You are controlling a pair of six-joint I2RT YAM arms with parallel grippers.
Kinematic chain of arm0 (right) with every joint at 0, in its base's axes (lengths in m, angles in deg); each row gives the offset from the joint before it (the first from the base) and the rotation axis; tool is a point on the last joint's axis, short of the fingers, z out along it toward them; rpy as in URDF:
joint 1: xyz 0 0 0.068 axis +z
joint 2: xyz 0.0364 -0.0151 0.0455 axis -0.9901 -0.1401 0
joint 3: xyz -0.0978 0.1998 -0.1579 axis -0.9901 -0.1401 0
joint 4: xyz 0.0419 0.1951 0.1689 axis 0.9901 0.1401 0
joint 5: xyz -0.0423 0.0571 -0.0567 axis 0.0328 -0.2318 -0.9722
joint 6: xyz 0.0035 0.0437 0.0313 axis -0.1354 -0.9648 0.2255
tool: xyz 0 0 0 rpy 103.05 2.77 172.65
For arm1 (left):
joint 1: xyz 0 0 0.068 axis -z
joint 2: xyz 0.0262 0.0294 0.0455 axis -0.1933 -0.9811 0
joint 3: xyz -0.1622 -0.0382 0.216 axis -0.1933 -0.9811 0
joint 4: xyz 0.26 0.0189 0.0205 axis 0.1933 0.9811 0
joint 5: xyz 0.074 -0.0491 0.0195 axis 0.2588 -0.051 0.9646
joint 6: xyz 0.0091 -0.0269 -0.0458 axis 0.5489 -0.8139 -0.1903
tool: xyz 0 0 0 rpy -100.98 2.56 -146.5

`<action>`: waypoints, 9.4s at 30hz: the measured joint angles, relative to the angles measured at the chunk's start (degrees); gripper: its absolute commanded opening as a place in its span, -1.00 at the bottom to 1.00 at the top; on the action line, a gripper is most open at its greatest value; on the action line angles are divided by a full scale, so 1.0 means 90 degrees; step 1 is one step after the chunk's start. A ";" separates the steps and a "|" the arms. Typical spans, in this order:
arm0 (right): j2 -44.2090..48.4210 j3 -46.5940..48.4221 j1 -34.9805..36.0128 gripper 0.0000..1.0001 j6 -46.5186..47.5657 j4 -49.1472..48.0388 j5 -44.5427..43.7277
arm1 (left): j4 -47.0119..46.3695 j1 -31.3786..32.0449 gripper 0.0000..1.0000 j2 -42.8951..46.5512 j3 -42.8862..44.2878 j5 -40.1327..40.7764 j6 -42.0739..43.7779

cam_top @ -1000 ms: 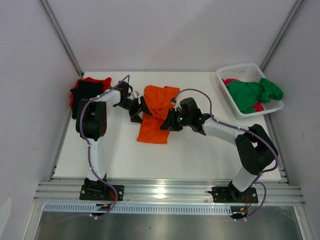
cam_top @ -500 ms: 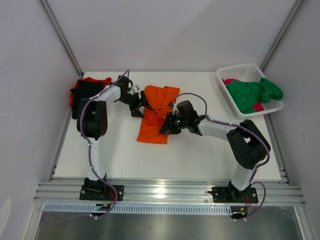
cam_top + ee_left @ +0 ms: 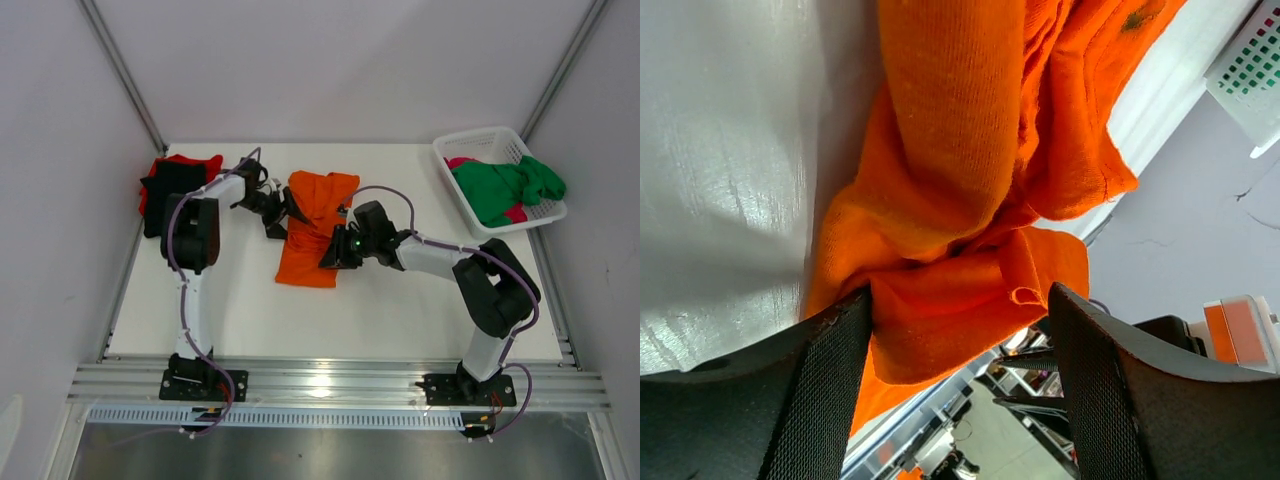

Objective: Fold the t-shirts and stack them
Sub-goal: Fold the folded rectangular tshirt in 1/3 of the way

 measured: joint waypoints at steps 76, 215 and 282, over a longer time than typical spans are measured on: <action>-0.0782 0.0920 0.0563 -0.35 0.0423 0.0044 -0.0600 | 0.0029 -0.0216 0.59 0.2091 -0.1785 -0.0029 0.0085; -0.1562 0.1770 0.0770 -0.37 0.0743 0.0471 -0.1166 | -0.3611 -0.1392 0.98 0.6856 -0.3189 -0.1472 -0.2120; 0.2254 -0.0702 0.2008 -0.36 0.0194 0.2103 -0.3145 | -0.2567 -0.1404 0.99 0.7067 -0.5814 -0.1328 -0.0566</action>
